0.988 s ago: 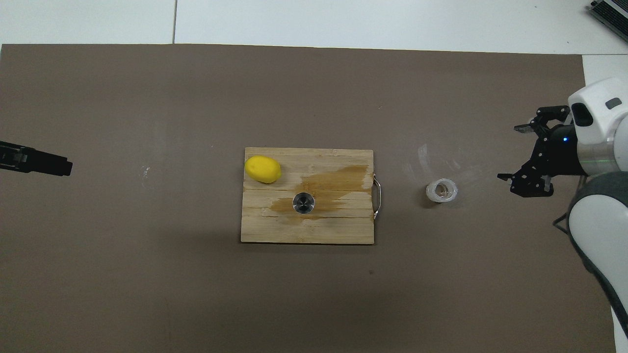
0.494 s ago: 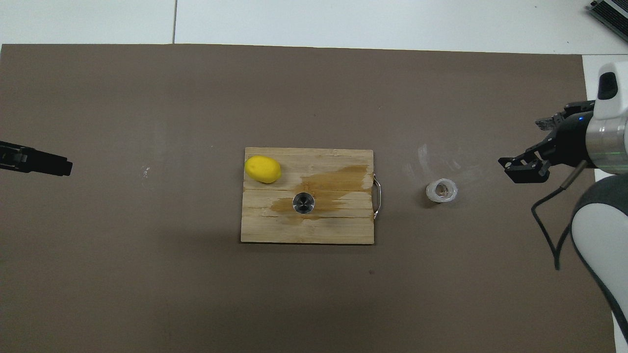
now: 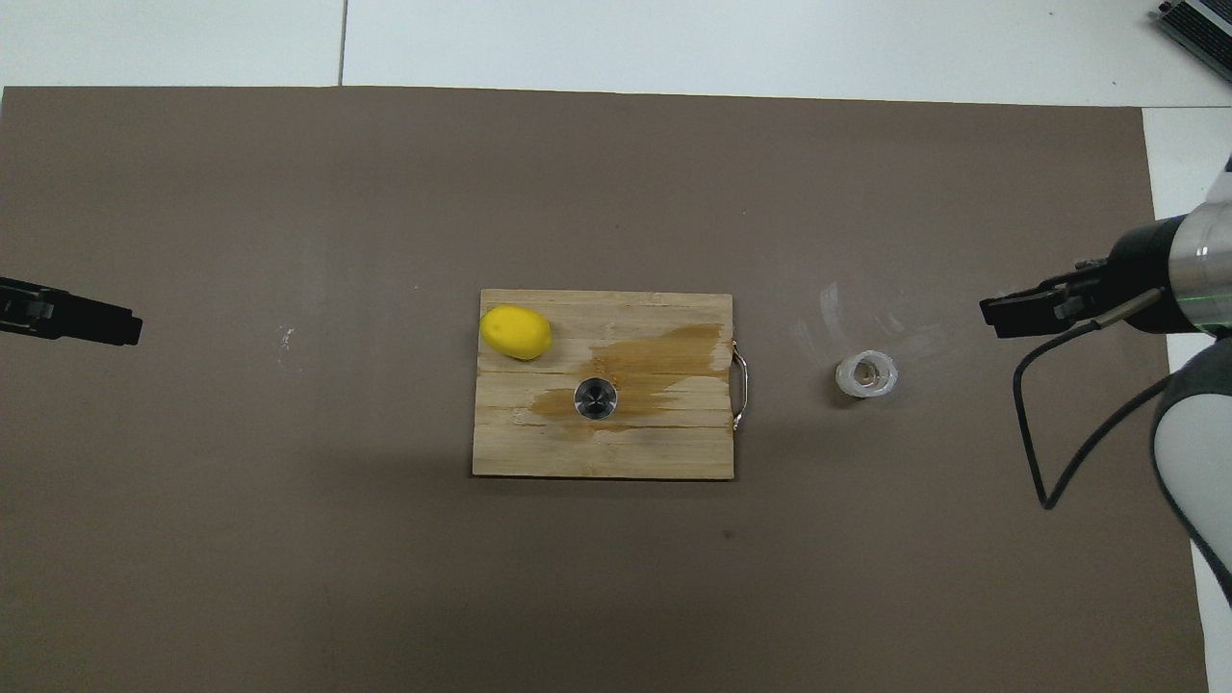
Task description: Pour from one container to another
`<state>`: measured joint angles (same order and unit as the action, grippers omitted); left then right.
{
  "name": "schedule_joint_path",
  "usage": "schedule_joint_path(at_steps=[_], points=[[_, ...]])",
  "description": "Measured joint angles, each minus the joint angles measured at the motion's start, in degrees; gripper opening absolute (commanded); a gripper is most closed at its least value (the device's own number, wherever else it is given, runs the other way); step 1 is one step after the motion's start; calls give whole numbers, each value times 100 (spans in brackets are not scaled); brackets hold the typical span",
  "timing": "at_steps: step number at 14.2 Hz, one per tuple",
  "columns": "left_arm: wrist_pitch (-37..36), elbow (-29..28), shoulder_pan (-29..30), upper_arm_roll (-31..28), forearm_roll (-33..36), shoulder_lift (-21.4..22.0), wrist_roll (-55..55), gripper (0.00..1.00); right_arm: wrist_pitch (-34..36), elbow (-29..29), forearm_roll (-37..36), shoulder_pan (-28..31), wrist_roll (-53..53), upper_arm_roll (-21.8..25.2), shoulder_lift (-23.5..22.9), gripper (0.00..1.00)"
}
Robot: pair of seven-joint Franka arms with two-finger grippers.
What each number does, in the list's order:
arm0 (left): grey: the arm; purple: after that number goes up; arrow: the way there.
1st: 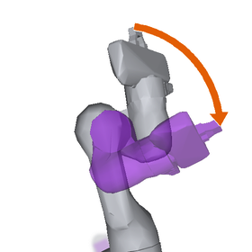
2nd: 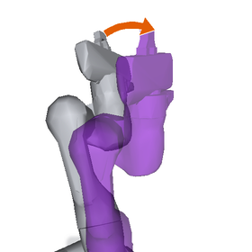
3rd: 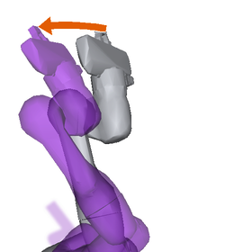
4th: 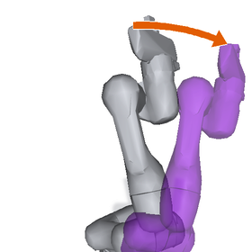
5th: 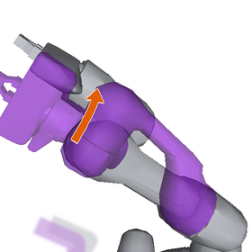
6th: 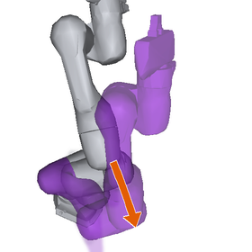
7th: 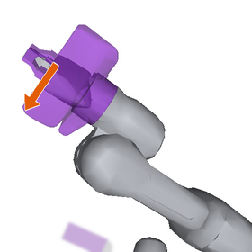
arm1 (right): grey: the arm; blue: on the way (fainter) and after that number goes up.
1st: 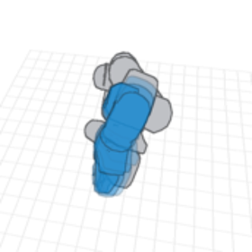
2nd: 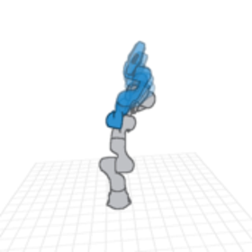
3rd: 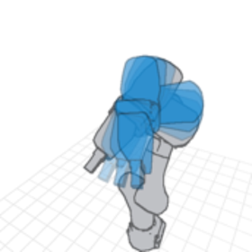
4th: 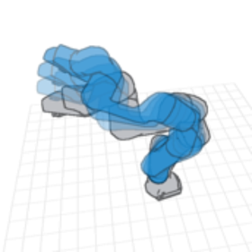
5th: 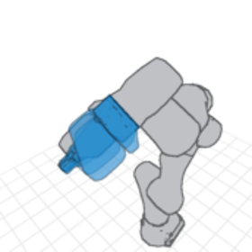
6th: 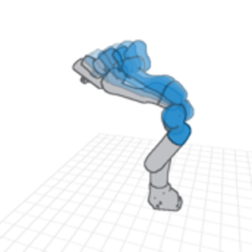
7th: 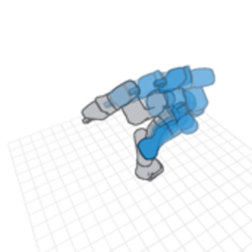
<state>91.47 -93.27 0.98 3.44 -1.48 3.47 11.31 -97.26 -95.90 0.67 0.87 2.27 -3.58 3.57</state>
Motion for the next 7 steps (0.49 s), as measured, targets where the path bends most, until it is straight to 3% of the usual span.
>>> schedule_joint_path(at_steps=[3,7], points=[[0,0,-3,1,0,-1,0,100,692,431,-18,0,-934,1,-98,100],[0,-3,-13,3,0,-2,0,100,942,654,-28,11,-1348,8,-251,100]])
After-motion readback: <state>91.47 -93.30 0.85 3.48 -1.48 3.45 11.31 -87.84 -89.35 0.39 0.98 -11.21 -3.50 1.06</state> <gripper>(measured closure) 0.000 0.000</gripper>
